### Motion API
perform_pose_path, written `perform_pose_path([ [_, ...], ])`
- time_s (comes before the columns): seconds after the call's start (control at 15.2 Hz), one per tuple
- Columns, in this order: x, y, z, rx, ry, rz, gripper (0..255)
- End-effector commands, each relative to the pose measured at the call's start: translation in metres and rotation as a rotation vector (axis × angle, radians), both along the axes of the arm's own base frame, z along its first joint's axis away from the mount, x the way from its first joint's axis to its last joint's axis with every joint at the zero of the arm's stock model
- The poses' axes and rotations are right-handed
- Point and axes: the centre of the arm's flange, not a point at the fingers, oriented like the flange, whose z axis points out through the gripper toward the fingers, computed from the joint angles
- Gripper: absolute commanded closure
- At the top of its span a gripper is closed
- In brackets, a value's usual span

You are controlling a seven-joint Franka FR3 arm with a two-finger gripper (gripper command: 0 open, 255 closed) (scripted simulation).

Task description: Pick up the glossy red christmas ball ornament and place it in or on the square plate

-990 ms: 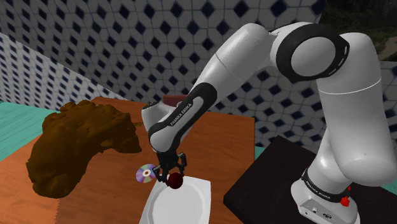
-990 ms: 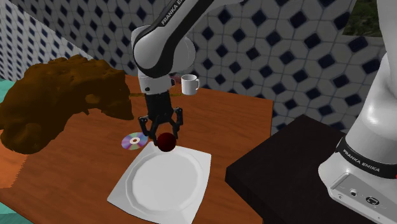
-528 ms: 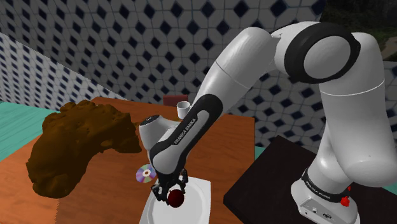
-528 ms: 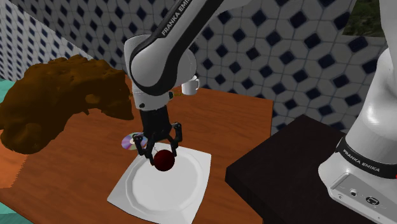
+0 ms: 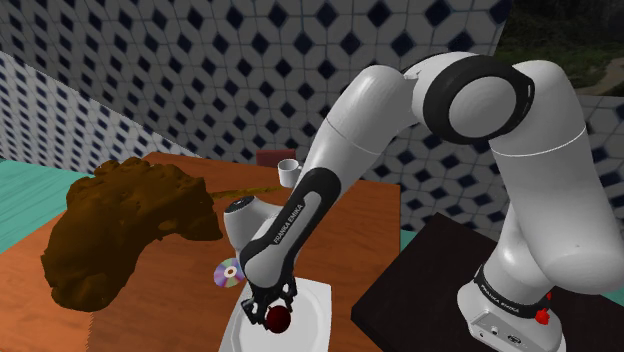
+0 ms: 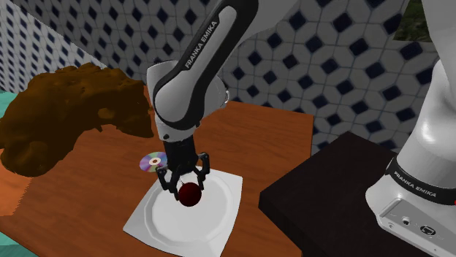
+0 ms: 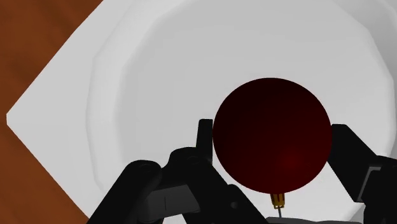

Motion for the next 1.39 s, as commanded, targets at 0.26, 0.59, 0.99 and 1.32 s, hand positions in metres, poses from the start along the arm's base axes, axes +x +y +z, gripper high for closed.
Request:
perform_pose_path([
  [0.26, -0.001, 0.000, -0.006, 0.000, 0.000, 0.000, 255],
  [0.59, -0.001, 0.000, -0.006, 0.000, 0.000, 0.000, 0],
  [0.99, 0.007, -0.002, 0.019, 0.000, 0.000, 0.000, 0],
  [1.32, 0.014, -0.004, 0.041, 0.000, 0.000, 0.000, 0],
])
